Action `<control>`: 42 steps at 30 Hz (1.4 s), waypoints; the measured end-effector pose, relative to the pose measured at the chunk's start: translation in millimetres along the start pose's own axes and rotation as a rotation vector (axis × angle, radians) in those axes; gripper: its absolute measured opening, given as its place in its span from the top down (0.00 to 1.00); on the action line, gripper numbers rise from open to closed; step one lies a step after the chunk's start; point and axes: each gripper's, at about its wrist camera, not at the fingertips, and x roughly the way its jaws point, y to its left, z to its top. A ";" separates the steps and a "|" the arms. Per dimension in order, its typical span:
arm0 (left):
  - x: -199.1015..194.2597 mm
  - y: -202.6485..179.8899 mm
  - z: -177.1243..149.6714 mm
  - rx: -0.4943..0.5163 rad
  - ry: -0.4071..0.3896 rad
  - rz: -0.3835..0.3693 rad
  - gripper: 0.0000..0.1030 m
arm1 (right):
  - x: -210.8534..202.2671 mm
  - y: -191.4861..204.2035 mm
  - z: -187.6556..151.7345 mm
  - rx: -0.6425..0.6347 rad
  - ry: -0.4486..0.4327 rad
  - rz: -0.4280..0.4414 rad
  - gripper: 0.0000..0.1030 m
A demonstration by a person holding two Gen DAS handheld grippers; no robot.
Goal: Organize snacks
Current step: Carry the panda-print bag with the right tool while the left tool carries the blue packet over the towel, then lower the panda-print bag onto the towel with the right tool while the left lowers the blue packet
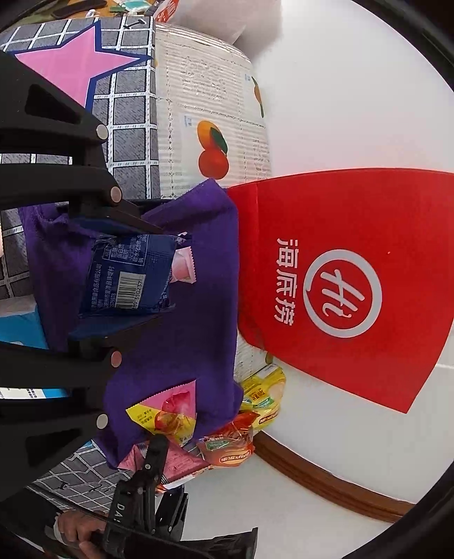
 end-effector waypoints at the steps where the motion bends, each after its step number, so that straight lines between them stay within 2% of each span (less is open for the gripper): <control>1: 0.5 -0.3 -0.4 0.000 0.001 -0.001 0.62 | 1.6 1.3 -0.3 -0.008 0.000 -0.007 0.56; 5: 2.5 -0.6 -0.9 -0.007 0.009 -0.012 0.62 | 7.7 3.3 -0.9 -0.015 0.004 -0.018 0.56; 11: 1.4 -2.9 -2.8 -0.001 0.005 -0.017 0.62 | 7.6 -1.2 1.6 0.004 -0.048 -0.053 0.57; 17: -3.4 -4.4 -2.3 0.005 -0.006 -0.020 0.62 | -17.0 -2.6 0.0 0.024 -0.048 -0.069 0.57; 22: -9.1 -3.8 -0.2 0.002 -0.019 -0.020 0.62 | -32.0 5.6 -4.7 -0.025 -0.038 -0.039 0.57; 31: -7.8 -7.6 -0.6 0.013 -0.015 -0.021 0.62 | 9.7 5.8 -8.2 -0.048 0.078 -0.068 0.57; 39: -3.4 -6.5 -2.1 0.011 -0.003 -0.017 0.62 | 22.5 1.1 -4.9 -0.024 0.041 -0.109 0.57; 42: -0.6 -6.8 -2.7 0.008 0.007 -0.013 0.62 | 32.6 2.5 -5.0 -0.025 0.062 -0.135 0.57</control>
